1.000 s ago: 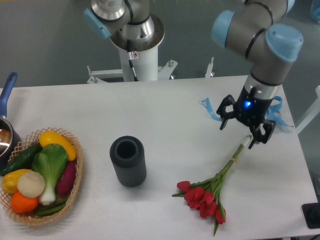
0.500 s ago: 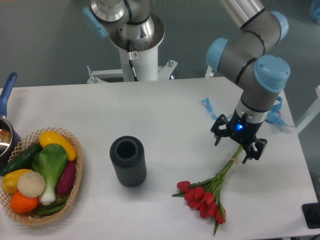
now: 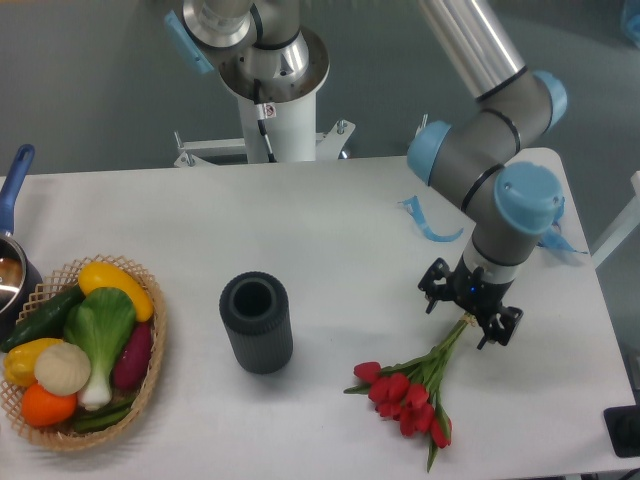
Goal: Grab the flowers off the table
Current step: 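Lower the open gripper over the green tulip stems, then close the gripper around the tulip stems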
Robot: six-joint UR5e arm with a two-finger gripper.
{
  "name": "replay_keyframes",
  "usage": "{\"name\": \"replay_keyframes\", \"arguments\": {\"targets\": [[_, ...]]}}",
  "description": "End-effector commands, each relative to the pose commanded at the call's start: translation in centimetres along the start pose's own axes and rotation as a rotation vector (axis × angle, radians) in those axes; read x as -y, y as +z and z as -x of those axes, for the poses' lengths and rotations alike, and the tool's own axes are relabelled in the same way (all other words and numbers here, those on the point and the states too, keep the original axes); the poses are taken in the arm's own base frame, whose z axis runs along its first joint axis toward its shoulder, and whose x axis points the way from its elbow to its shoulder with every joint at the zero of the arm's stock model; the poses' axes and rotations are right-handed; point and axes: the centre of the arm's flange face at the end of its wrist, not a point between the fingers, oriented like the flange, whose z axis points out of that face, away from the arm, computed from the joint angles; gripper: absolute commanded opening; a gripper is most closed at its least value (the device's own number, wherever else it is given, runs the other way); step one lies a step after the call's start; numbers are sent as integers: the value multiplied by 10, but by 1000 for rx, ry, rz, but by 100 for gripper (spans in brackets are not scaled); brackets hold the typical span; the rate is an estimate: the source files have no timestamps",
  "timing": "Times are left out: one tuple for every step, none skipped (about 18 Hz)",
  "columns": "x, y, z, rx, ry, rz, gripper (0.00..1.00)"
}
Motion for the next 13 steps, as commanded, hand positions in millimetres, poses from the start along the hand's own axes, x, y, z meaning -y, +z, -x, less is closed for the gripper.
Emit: {"name": "replay_keyframes", "arguments": {"targets": [[0, -1, 1, 6, 1, 0, 100], [2, 0, 2, 7, 0, 0, 100], [1, 5, 1, 0, -3, 0, 100], [2, 5, 1, 2, -3, -1, 100], [1, 10, 2, -2, -3, 2, 100], [2, 11, 2, 5, -2, 0, 99], [2, 12, 1, 12, -2, -1, 92], [3, 14, 1, 15, -1, -2, 89], [8, 15, 0, 25, 10, -3, 88], [9, 16, 0, 33, 12, 9, 81], [9, 16, 0, 33, 11, 14, 75], [9, 16, 0, 34, 5, 13, 69], [9, 15, 1, 36, -1, 13, 63]]}}
